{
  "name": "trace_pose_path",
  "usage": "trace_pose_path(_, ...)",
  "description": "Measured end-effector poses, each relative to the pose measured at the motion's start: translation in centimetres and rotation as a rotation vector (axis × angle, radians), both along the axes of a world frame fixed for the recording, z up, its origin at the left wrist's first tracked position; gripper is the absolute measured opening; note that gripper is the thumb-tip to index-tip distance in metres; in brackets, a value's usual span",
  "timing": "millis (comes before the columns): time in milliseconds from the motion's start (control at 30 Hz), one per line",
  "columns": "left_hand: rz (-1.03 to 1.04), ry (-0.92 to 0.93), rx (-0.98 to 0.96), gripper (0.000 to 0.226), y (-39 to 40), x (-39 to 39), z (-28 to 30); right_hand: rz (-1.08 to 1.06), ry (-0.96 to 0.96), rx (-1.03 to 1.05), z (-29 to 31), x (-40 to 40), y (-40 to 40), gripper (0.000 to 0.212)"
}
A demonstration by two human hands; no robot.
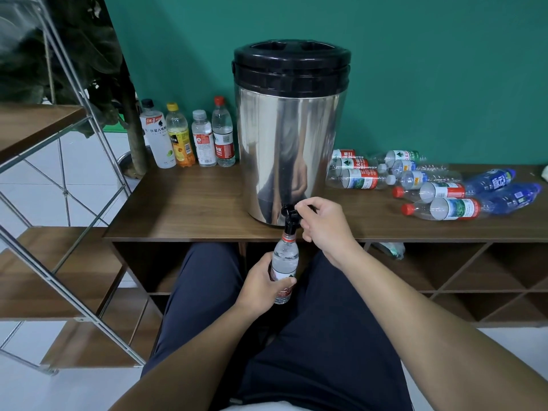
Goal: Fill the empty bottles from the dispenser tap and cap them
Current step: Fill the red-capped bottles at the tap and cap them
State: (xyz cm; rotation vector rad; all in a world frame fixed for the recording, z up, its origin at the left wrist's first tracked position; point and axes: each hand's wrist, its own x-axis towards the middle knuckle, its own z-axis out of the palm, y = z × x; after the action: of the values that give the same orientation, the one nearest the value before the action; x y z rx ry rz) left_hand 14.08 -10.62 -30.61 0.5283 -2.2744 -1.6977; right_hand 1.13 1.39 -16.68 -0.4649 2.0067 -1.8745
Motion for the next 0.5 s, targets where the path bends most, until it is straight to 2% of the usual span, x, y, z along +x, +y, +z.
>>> trace_pose_path(267, -0.006, 0.000, 0.004, 0.050, -0.04, -0.08, -0.08, 0.002, 0.044, 0.017, 0.27, -0.08, -0.11, 0.013)
trace_pose_path(500, -0.003, -0.001, 0.003, 0.048, -0.07, -0.13, -0.23, -0.029, 0.222, 0.097, 0.21, -0.21, -0.15, 0.015)
